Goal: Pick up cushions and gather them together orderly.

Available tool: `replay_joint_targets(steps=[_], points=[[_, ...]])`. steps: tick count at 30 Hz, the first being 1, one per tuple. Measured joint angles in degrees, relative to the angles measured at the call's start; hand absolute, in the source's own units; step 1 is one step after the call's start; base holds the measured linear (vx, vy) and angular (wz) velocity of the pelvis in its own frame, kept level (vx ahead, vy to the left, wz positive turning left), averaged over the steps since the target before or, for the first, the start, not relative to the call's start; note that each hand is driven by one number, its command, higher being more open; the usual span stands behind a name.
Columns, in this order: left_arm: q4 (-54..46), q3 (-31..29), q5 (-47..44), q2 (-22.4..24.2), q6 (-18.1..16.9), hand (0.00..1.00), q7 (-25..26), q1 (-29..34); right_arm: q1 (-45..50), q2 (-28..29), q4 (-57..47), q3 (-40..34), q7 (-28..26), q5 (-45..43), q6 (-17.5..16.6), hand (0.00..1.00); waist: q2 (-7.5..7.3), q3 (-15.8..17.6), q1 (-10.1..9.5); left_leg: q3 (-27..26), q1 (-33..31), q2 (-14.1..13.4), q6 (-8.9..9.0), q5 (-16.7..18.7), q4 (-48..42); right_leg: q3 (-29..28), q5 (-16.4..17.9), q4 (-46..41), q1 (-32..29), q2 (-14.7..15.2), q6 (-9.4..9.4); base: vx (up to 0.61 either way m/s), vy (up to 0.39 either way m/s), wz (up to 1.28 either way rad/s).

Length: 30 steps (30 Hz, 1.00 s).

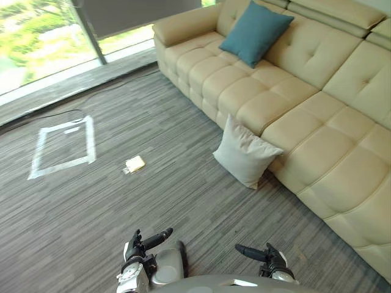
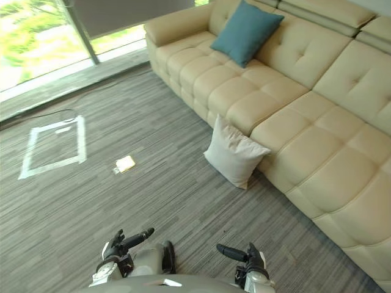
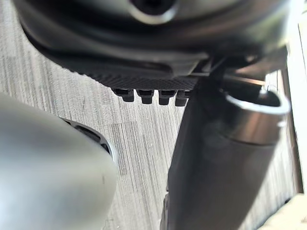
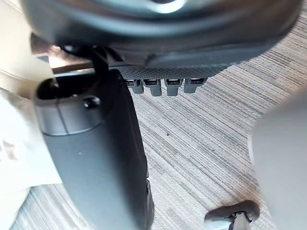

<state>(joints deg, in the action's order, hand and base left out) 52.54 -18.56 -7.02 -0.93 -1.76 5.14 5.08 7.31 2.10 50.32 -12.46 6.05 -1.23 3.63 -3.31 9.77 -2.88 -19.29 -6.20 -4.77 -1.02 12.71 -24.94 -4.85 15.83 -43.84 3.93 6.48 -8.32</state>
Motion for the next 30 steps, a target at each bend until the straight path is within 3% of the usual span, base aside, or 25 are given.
replay_joint_targets(steps=[1, 2, 3, 5, 6, 8, 9, 10, 11, 12, 14, 15, 16, 17, 18, 20, 21, 24, 26, 27, 28, 29, 30], points=[[0.7, 0.2, 0.0, 0.0, 0.1, 1.00, 0.1, -0.3, 0.0, -0.3, -0.2, -0.1, -0.2, 0.0, -0.2, 1.00, 0.30, 0.2, 0.02, -1.0, 3.3, 0.1, 0.03, 1.5, 0.7, 2.5, -0.3, -7.1, -2.8, 1.6, -0.45, 0.50, 0.216, -0.44], [1.4, 0.5, 0.0, 0.1, 0.1, 1.00, 0.1, -0.7, 0.0, -0.5, -0.7, -0.4, -0.6, 0.0, -0.2, 1.00, 0.71, 0.4, 0.03, -2.0, 6.8, 0.1, 0.15, 2.4, 2.2, 6.9, 0.2, -12.1, -5.9, 3.9, 0.44, 0.41, 0.165, -0.43], [1.8, 0.9, 0.0, 0.1, 0.1, 1.00, 0.1, -0.7, 0.0, -0.7, -0.9, -0.5, -0.7, 0.2, -0.3, 1.00, 0.81, 0.5, 0.05, -2.7, 8.7, 0.1, 0.32, 2.6, 3.5, 9.2, 0.5, -13.8, -7.7, 5.1, 1.26, 0.30, 0.074, -0.45], [2.9, 2.6, 0.0, -0.1, 0.2, 1.00, 0.2, -0.7, -0.9, -1.8, -1.0, -0.6, -0.7, 0.2, -0.7, 1.00, 1.93, 0.9, 0.29, -4.9, 14.7, -0.9, 0.91, 2.4, 8.1, 16.7, 2.6, -12.6, -12.6, 6.9, 4.62, 0.36, 0.034, -0.43], [3.1, 3.0, 0.0, -0.1, 0.2, 1.00, 0.2, -0.7, -1.3, -2.0, -0.7, -0.5, -0.7, 0.3, -0.7, 1.00, 2.25, 1.1, 0.48, -5.4, 15.8, -1.2, 0.99, 2.4, 9.0, 18.4, 2.9, -10.8, -13.4, 6.7, 5.02, 0.41, -0.017, -0.42], [5.0, 7.6, 0.0, -1.7, 0.4, 1.00, -0.5, -1.0, -3.5, -2.5, 1.2, -0.3, -0.6, 1.2, -1.3, 1.00, 2.52, 1.1, 1.48, -7.0, 19.5, -2.0, 2.20, 1.7, 13.2, 25.9, 1.5, 5.7, -17.7, 5.4, 6.53, 0.40, -0.086, -0.33], [5.5, 8.3, 0.0, -2.1, 0.6, 1.00, -0.5, -1.2, -4.0, -2.6, 1.8, -0.3, -0.5, 1.2, -1.3, 1.00, 2.22, 1.1, 1.78, -7.0, 20.5, -1.5, 2.53, 1.5, 14.1, 26.4, -1.3, 11.4, -18.2, 4.3, 7.53, 0.34, -0.117, -0.12], [5.9, 8.7, 0.1, -2.6, 0.6, 1.00, -0.6, -1.4, -4.3, -2.6, 2.4, -0.1, -0.6, 1.1, -1.3, 1.00, 1.73, 1.5, 2.19, -6.3, 21.6, -0.6, 3.07, 1.4, 14.7, 25.2, -9.7, 16.2, -17.9, 3.0, 11.84, 0.37, -0.153, -0.21], [7.0, 8.6, 0.4, -1.8, 0.8, 1.00, -0.4, -2.0, -4.9, -4.2, 3.1, 0.1, -0.7, 1.3, -1.5, 1.00, 4.24, 1.4, 2.20, -5.3, 22.3, -2.5, 4.09, 1.1, 14.6, 25.0, -9.3, 16.3, -16.9, 0.8, 12.39, 0.44, -0.196, -0.35], [7.3, 8.6, 0.9, -0.8, 0.7, 1.00, -0.6, -1.9, -5.0, -4.8, 3.2, 0.0, -0.7, 1.3, -1.8, 1.00, 5.74, 1.1, 2.14, -4.1, 22.2, -3.3, 4.71, -0.1, 14.1, 24.8, -8.4, 17.5, -16.4, -0.5, 12.78, 0.52, -0.260, -0.42], [7.3, 8.5, 1.3, 0.6, 0.7, 1.00, -0.6, -2.2, -5.2, -4.7, 3.2, -2.4, -0.6, 0.9, -1.8, 1.00, 6.74, 1.4, 2.87, -2.9, 21.9, -4.1, 6.10, -2.6, 12.0, 24.9, -7.1, 18.5, -15.0, -1.2, 13.01, 0.44, -0.265, -0.15], [7.1, 8.5, 2.1, 0.7, 0.7, 1.00, -1.0, -2.4, -5.1, -4.2, 3.2, -3.8, -0.4, 1.0, -1.6, 1.00, 6.57, 1.7, 3.30, -1.1, 20.3, -5.8, 8.09, -4.8, 5.4, 25.3, -6.4, 20.7, -11.7, -1.9, 13.22, 0.30, -0.199, 0.03], [7.1, 8.5, 2.1, 0.7, 0.7, 1.00, -1.0, -2.4, -5.0, -4.2, 3.2, -3.9, -0.4, 1.0, -1.5, 1.00, 6.54, 1.7, 3.30, -1.0, 20.2, -5.9, 8.15, -4.9, 5.1, 25.3, -6.3, 20.8, -11.5, -1.9, 13.24, 0.33, -0.239, 0.08], [6.2, 7.7, 2.2, 0.6, 0.6, 1.00, -1.3, -2.2, -4.3, -3.5, 2.9, -3.8, -0.3, 1.0, -1.4, 1.00, 5.68, 2.2, 3.19, 1.5, 17.2, -7.9, 9.30, -5.9, -5.4, 25.3, -5.9, 23.6, -7.9, -2.7, 13.39, 0.21, -0.142, -0.01], [4.9, 6.0, 2.5, 0.7, 0.6, 1.00, -1.4, -1.7, -3.8, -3.4, 2.7, -3.7, -0.2, 1.1, -1.4, 1.00, 5.59, 2.3, 3.04, 2.9, 12.9, -9.9, 9.98, -4.3, -17.0, 25.2, -5.3, 25.3, -4.9, -3.6, 13.49, 0.28, -0.172, -0.09], [3.5, 5.8, 2.5, 0.8, 0.5, 1.00, -1.2, -1.2, -3.5, -3.1, 2.6, -3.7, -0.1, 1.0, -1.3, 1.00, 5.47, 2.4, 2.98, 2.8, 7.9, -11.1, 9.48, -1.6, -25.3, 24.5, -4.5, 26.5, -2.4, -4.5, 13.49, 0.18, -0.071, -0.19], [2.6, 5.7, 2.5, 0.8, 0.5, 1.00, -1.3, -1.0, -3.3, -2.9, 2.6, -3.7, 0.1, 1.0, -1.3, 1.00, 5.35, 2.4, 2.85, 2.5, 5.7, -11.2, 8.85, -0.3, -25.8, 23.8, -4.4, 27.2, -1.3, -4.9, 13.40, 0.16, 0.006, -0.38], [1.1, 5.6, 2.4, 0.6, 0.4, 1.00, -1.3, -1.0, -2.9, -2.4, 2.7, -3.9, 0.4, 1.0, -1.1, 1.00, 4.49, 2.5, 1.51, 3.0, 2.6, -9.5, 7.53, 2.3, -15.4, 20.3, -4.2, 28.2, 0.3, -4.9, 12.89, 0.14, 0.054, -0.66], [0.5, 4.1, 2.4, 0.7, 0.1, 1.00, -1.3, -1.0, -2.9, -1.8, 2.7, -3.9, 0.8, 1.0, -0.9, 1.00, 3.36, 2.7, 1.33, 8.4, 0.4, -5.9, 7.60, 2.6, -7.2, 17.5, -4.2, 29.1, 1.2, -3.8, 11.61, 0.16, 0.127, -0.54], [0.5, 4.0, 2.4, 0.7, 0.0, 1.00, -1.3, -1.0, -2.9, -1.8, 2.8, -3.9, 0.8, 1.0, -0.9, 1.00, 3.33, 2.7, 1.31, 8.7, 0.4, -5.7, 7.60, 2.6, -6.9, 17.4, -4.2, 29.1, 1.3, -3.7, 11.56, 0.19, 0.216, -0.72], [0.6, 3.6, 1.8, 1.0, -0.4, 1.00, -0.9, -1.0, -2.6, -1.9, 2.8, -3.7, 0.8, 1.0, -0.9, 1.00, 3.39, 2.6, 0.59, 14.5, 0.0, -3.1, 6.99, 1.2, -0.1, 14.4, -3.6, 28.8, 1.2, -3.3, 9.70, 0.22, 0.265, -0.54], [0.6, 3.6, 1.8, 1.0, -0.4, 1.00, -0.9, -1.0, -2.6, -1.9, 2.8, -3.7, 0.8, 1.0, -0.9, 1.00, 3.39, 2.6, 0.59, 14.5, 0.0, -3.1, 6.99, 1.2, -0.1, 14.4, -3.6, 28.8, 1.2, -3.3, 9.70, 0.29, 0.349, -0.88], [1.2, 3.6, 0.9, 1.7, -0.4, 1.00, -0.6, -0.8, -2.0, -2.4, 2.3, -3.7, 0.8, 0.9, -0.9, 1.00, 4.85, 1.7, 0.41, 16.8, 0.8, -3.1, 6.29, -5.6, 3.9, 12.4, -2.4, 27.2, 0.9, -4.3, 7.74, 0.22, 0.288, -0.46]])
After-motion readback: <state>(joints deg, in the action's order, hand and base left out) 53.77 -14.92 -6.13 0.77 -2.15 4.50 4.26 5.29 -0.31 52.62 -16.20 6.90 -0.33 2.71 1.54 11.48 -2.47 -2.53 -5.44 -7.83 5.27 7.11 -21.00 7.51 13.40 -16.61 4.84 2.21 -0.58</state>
